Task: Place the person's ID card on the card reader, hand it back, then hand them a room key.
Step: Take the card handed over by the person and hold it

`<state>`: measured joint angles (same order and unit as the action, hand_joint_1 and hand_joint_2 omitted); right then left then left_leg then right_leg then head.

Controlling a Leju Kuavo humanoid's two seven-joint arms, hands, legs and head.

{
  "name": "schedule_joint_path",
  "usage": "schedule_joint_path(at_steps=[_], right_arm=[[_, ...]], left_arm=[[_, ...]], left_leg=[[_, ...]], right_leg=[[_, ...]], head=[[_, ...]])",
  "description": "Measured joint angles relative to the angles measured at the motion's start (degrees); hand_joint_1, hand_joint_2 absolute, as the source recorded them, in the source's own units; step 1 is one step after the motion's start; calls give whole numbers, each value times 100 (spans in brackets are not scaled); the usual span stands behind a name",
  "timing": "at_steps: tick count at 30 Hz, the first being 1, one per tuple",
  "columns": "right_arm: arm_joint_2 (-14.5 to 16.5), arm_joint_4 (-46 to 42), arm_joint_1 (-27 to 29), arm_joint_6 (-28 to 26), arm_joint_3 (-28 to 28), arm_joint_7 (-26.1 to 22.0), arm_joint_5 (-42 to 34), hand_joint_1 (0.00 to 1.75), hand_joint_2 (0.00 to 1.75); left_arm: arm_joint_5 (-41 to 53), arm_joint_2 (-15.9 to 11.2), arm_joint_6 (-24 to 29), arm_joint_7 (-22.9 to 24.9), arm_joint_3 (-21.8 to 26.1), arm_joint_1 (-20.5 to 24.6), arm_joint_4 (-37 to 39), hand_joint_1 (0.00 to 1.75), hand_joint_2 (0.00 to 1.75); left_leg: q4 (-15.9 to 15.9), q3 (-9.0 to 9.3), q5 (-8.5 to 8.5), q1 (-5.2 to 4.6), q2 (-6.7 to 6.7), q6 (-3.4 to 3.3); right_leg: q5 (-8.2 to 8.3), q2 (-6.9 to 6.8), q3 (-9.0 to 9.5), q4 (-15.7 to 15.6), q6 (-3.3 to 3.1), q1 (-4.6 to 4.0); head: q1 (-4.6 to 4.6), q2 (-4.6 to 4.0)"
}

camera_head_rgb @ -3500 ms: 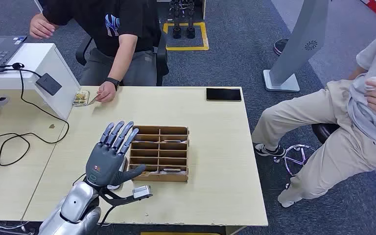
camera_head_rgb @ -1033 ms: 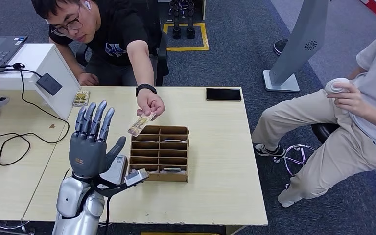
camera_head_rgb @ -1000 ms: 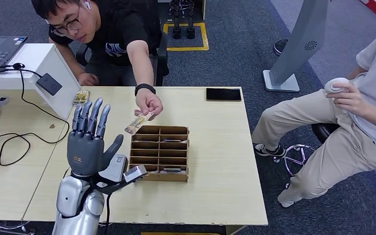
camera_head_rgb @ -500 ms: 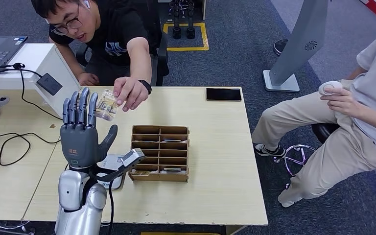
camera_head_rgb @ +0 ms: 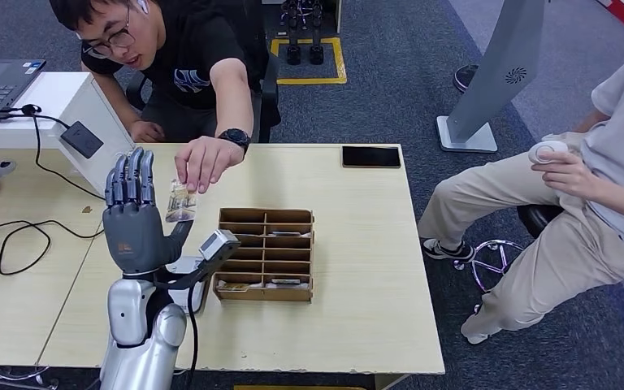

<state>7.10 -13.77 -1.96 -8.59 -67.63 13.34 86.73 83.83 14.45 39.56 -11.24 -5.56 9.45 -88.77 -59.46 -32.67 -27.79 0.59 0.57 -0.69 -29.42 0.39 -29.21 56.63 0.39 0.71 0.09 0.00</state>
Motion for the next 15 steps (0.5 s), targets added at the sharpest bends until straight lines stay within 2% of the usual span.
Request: schedule_joint_path(at_steps=[1, 15], right_arm=[[0, 0, 0, 0, 0, -1, 0, 0, 175], [-2, 0, 0, -15, 38, -21, 0, 0, 175]], left_arm=[[-107, -23, -1, 6, -56, 0, 91, 175, 175], [-180, -62, 1, -239, -82, -3, 418, 175, 175]], left_leg=[[0, 0, 0, 0, 0, 0], [0, -2, 0, 0, 0, 0]], right_leg=[[0, 0, -1, 0, -1, 0], [0, 1, -2, 0, -1, -1]], head=[[0, 0], [0, 0]])
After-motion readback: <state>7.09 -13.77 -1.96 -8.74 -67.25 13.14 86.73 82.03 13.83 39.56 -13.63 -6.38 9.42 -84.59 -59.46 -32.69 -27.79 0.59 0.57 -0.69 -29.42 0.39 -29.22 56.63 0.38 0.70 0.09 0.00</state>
